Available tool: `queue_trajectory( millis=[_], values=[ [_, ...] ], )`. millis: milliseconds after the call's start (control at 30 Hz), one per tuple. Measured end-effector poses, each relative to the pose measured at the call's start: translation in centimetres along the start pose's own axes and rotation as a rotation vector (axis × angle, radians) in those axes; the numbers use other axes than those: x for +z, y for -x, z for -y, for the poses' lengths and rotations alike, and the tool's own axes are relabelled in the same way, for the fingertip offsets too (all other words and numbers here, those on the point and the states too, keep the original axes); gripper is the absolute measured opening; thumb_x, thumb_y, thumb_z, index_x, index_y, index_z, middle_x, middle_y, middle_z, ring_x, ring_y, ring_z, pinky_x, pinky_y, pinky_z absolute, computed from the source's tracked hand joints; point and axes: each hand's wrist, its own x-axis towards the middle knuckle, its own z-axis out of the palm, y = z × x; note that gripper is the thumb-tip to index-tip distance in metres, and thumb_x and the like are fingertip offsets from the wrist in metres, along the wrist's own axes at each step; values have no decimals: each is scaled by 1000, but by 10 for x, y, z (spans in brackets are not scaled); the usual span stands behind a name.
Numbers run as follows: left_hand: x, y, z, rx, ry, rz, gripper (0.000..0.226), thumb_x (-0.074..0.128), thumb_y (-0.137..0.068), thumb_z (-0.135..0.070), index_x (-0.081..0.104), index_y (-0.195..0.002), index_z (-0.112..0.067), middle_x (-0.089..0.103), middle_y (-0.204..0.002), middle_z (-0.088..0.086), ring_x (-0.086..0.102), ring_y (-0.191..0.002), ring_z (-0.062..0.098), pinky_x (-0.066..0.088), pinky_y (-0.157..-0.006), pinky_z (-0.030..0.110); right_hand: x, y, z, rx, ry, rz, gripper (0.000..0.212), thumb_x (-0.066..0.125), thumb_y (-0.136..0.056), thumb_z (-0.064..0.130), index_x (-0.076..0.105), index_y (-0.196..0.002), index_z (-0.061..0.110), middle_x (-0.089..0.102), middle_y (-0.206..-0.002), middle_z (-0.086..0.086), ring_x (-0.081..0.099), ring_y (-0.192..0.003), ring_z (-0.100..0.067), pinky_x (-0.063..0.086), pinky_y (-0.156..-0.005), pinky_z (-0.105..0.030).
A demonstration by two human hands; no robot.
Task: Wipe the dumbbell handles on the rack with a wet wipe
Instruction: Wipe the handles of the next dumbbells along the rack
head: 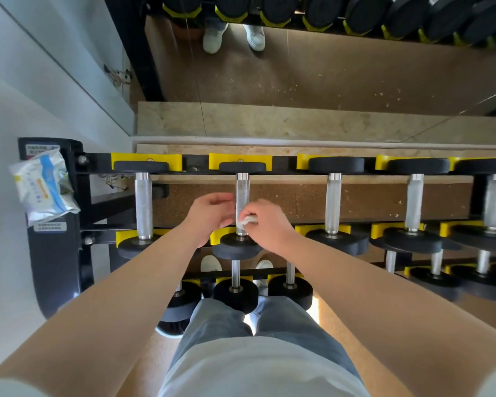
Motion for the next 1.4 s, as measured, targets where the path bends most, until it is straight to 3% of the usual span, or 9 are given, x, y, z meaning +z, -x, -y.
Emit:
queue_trajectory(
  millis=[167,267,500,733,867,1033,1100,1267,1400],
  values=[
    [0,3,7,-103,-104,52,26,72,-92,-7,67,-117,-13,76,-113,12,73,-102,20,59,-82,29,-25,-24,20,68,-109,-235,21,65,-98,14,69,-118,17,66,-110,6,60,-96,-10,49,-78,-22],
    [0,3,7,-114,-88,45,26,72,-93,-8,67,-118,-13,76,-112,11,72,-107,21,58,-89,32,-24,-20,20,29,-4,-167,17,67,-96,14,71,-112,18,67,-109,2,61,-96,-14,49,-80,-26],
    [1,6,3,-128,-96,72,27,68,-94,-1,66,-118,-13,75,-112,13,73,-106,25,60,-81,31,0,10,11,-18,209,98,19,71,-94,18,77,-111,22,62,-105,3,55,-91,-13,41,-78,-25],
    [-10,6,2,-130,-186,175,32,60,-101,-6,64,-130,-18,77,-114,6,72,-110,20,57,-97,40,-26,-22,32,210,-218,-363,9,67,-98,20,60,-103,23,58,-90,12,56,-80,-6,36,-60,-17],
    [-10,8,1,-106,-212,153,29,60,-100,-7,65,-127,-18,77,-112,7,73,-106,20,59,-88,36,-15,-10,25,102,-30,-231,17,65,-99,21,71,-115,19,65,-100,8,59,-85,-7,44,-70,-21],
    [-6,13,3,-101,-226,121,24,64,-98,-11,63,-121,-18,76,-107,6,73,-98,17,57,-76,28,-2,8,22,32,330,176,21,64,-100,29,79,-113,24,74,-105,2,62,-90,-13,41,-74,-23],
    [-5,16,2,-103,-257,129,22,63,-99,-10,64,-120,-17,75,-108,6,72,-98,17,58,-75,27,-4,11,28,85,254,180,20,65,-99,30,79,-112,24,71,-96,3,65,-89,-15,43,-66,-23],
    [-5,27,-7,-52,-298,227,15,65,-99,-15,67,-114,-18,75,-106,5,70,-91,13,56,-74,26,-14,25,35,254,-173,-35,27,67,-96,17,71,-121,24,68,-112,4,66,-99,-16,57,-86,-32],
    [5,31,-13,10,-317,318,21,67,-98,-14,69,-119,-14,75,-113,11,72,-92,16,59,-78,27,-22,38,26,320,-544,-143,33,74,-89,5,64,-113,26,67,-110,1,69,-96,-15,63,-81,-34]
  ],
)
